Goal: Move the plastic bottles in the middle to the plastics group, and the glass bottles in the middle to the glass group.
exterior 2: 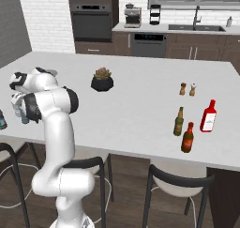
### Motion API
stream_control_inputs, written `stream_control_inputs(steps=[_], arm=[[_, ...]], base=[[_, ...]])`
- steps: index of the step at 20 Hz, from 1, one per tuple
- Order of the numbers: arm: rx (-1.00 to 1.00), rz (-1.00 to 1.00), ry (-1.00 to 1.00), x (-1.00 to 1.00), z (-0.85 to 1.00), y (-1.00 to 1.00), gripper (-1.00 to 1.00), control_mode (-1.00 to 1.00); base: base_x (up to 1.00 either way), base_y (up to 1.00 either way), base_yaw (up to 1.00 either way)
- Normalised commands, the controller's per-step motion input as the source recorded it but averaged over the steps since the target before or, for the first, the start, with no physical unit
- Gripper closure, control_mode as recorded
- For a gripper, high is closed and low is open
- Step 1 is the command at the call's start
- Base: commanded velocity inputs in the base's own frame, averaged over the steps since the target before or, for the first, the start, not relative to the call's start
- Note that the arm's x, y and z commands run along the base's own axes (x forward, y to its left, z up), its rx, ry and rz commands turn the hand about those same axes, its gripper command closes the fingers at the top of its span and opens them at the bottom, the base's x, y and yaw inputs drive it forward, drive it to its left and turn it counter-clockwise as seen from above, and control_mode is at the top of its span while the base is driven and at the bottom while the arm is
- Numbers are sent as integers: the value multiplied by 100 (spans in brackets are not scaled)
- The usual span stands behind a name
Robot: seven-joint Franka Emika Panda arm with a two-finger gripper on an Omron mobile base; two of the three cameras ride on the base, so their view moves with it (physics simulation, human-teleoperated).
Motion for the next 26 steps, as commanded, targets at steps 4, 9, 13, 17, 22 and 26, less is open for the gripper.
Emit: stream_control_inputs(steps=[4,9,13,17,22,26], arm=[[-3,11,1,-8,-26,34,100,-100],[0,10,0,-16,-25,22,100,-100],[0,7,0,-11,-18,16,100,-100],[0,4,0,-13,-31,2,100,-100],[0,0,0,-18,-48,0,100,-100],[0,0,-3,-18,-20,0,100,-100]], base=[[0,0,0],[0,0,0],[0,0,0],[0,0,0],[0,0,0],[0,0,0]])
